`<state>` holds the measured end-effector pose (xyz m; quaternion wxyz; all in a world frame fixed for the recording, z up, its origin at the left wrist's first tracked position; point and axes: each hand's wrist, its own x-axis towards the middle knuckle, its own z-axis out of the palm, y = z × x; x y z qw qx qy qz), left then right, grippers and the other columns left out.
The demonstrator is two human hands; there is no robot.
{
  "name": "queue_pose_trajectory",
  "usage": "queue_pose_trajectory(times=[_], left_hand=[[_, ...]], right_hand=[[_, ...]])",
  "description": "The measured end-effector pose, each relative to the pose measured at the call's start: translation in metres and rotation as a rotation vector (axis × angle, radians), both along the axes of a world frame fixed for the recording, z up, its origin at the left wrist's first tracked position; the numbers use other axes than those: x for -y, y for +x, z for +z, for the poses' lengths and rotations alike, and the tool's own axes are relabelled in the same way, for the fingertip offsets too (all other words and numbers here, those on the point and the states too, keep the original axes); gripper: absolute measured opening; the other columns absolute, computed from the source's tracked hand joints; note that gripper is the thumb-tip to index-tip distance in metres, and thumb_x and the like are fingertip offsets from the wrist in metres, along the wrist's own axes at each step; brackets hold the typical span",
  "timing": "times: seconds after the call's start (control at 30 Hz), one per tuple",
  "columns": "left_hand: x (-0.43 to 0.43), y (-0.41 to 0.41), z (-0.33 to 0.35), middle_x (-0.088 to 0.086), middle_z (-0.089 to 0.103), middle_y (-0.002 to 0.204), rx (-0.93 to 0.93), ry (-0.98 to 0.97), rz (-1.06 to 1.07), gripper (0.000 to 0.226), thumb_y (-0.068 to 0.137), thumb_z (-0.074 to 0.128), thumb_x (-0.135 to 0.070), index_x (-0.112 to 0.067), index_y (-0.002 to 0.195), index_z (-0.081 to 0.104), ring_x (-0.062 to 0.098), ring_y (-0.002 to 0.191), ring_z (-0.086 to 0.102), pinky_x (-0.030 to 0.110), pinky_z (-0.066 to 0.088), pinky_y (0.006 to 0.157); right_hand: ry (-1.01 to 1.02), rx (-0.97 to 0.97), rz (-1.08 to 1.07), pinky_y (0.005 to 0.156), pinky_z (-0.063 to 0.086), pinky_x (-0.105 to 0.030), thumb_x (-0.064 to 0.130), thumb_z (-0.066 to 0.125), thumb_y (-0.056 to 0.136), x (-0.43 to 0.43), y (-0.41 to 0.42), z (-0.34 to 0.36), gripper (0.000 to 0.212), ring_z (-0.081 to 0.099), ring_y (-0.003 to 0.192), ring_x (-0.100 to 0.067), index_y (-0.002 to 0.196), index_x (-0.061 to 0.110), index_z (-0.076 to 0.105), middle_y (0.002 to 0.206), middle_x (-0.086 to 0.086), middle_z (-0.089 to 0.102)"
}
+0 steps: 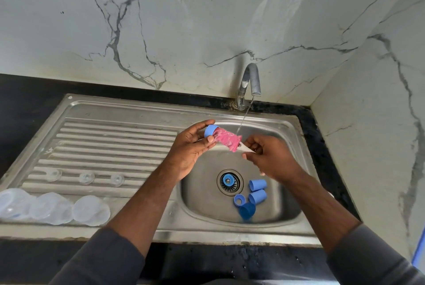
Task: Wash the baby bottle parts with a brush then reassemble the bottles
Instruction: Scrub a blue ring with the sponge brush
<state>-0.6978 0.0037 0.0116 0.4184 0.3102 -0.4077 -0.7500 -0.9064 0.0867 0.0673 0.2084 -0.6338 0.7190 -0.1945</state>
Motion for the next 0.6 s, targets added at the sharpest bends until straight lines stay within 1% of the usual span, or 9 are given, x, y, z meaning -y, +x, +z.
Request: queue_pose_trajectory(times=[0.07, 0.17, 0.23, 0.3, 0.37, 0.4, 0.47, 0.53, 0.6], left_hand=[[0.001, -0.001, -0.001, 0.015, 0.07, 0.123, -0.001, 0.001, -0.011, 0.046, 0.087, 0.065, 0.008, -0.011, 0.129, 0.062, 0.029, 0.12, 0.065, 0.041, 0.052, 0.103], [0.001, -0.002, -0.004, 0.015, 0.068, 0.127, -0.02, 0.027, -0.027, 0.05, 0.088, 0.061, 0.013, -0.009, 0.134, 0.059, 0.028, 0.122, 0.063, 0.039, 0.051, 0.104], [0.0, -0.006, -0.005, 0.016, 0.068, 0.127, -0.028, 0.049, -0.035, 0.051, 0.088, 0.06, 0.015, -0.007, 0.134, 0.059, 0.028, 0.122, 0.063, 0.039, 0.051, 0.104], [0.0, -0.007, -0.005, 0.014, 0.069, 0.124, -0.035, 0.072, -0.014, 0.05, 0.088, 0.059, 0.016, -0.007, 0.132, 0.06, 0.027, 0.119, 0.064, 0.038, 0.052, 0.103], [0.0, -0.007, -0.006, 0.015, 0.069, 0.124, -0.041, 0.085, -0.01, 0.05, 0.087, 0.059, 0.017, -0.007, 0.13, 0.061, 0.026, 0.118, 0.065, 0.036, 0.052, 0.102], [0.001, -0.007, -0.008, 0.016, 0.068, 0.126, -0.042, 0.087, -0.016, 0.051, 0.087, 0.058, 0.018, -0.007, 0.131, 0.061, 0.026, 0.119, 0.064, 0.036, 0.052, 0.102], [0.0, -0.005, -0.012, 0.018, 0.065, 0.131, -0.055, 0.113, -0.022, 0.052, 0.087, 0.058, 0.018, -0.006, 0.133, 0.061, 0.027, 0.12, 0.063, 0.037, 0.052, 0.103], [-0.001, -0.006, -0.015, 0.019, 0.063, 0.133, -0.073, 0.15, -0.016, 0.052, 0.087, 0.058, 0.016, -0.006, 0.133, 0.06, 0.027, 0.119, 0.064, 0.038, 0.052, 0.102], [-0.003, -0.009, -0.015, 0.02, 0.063, 0.133, -0.073, 0.161, -0.022, 0.051, 0.087, 0.057, 0.016, -0.005, 0.134, 0.059, 0.027, 0.119, 0.064, 0.038, 0.051, 0.103]], right_hand=[[-0.008, -0.081, 0.029, 0.063, 0.049, -0.028, 0.025, 0.069, 0.093, 0.001, -0.005, -0.001, 0.004, 0.057, 0.066, -0.003, 0.09, 0.026, 0.07, 0.07, 0.015, 0.061], [0.036, -0.187, 0.06, 0.067, 0.048, -0.034, 0.028, 0.054, 0.101, 0.0, -0.003, -0.002, 0.029, 0.056, 0.066, -0.005, 0.073, 0.029, 0.062, 0.068, 0.014, 0.061], [0.031, -0.164, 0.045, 0.067, 0.045, -0.032, 0.026, 0.055, 0.101, -0.001, -0.001, -0.002, 0.025, 0.055, 0.067, -0.006, 0.076, 0.03, 0.057, 0.072, 0.011, 0.062], [-0.004, -0.12, 0.02, 0.065, 0.043, -0.03, 0.028, 0.069, 0.092, -0.001, 0.0, -0.003, 0.011, 0.054, 0.069, -0.003, 0.091, 0.028, 0.058, 0.077, 0.013, 0.06], [-0.027, -0.124, 0.011, 0.063, 0.04, -0.027, 0.026, 0.081, 0.082, -0.004, -0.001, -0.005, 0.024, 0.051, 0.069, -0.002, 0.094, 0.024, 0.061, 0.076, 0.014, 0.056], [-0.043, -0.143, 0.007, 0.063, 0.04, -0.028, 0.026, 0.081, 0.081, -0.005, -0.002, -0.005, 0.021, 0.051, 0.068, -0.005, 0.092, 0.023, 0.064, 0.075, 0.013, 0.056], [-0.041, -0.174, 0.005, 0.063, 0.044, -0.031, 0.03, 0.075, 0.088, -0.009, -0.004, -0.005, 0.01, 0.054, 0.067, -0.012, 0.087, 0.021, 0.07, 0.072, 0.008, 0.059], [-0.011, -0.202, 0.011, 0.061, 0.043, -0.032, 0.031, 0.065, 0.096, -0.01, -0.009, -0.008, 0.02, 0.053, 0.064, -0.015, 0.077, 0.023, 0.067, 0.066, 0.007, 0.057], [0.029, -0.198, 0.004, 0.062, 0.04, -0.031, 0.028, 0.058, 0.1, -0.008, -0.011, -0.008, 0.03, 0.053, 0.062, -0.014, 0.069, 0.027, 0.058, 0.062, 0.008, 0.054]])
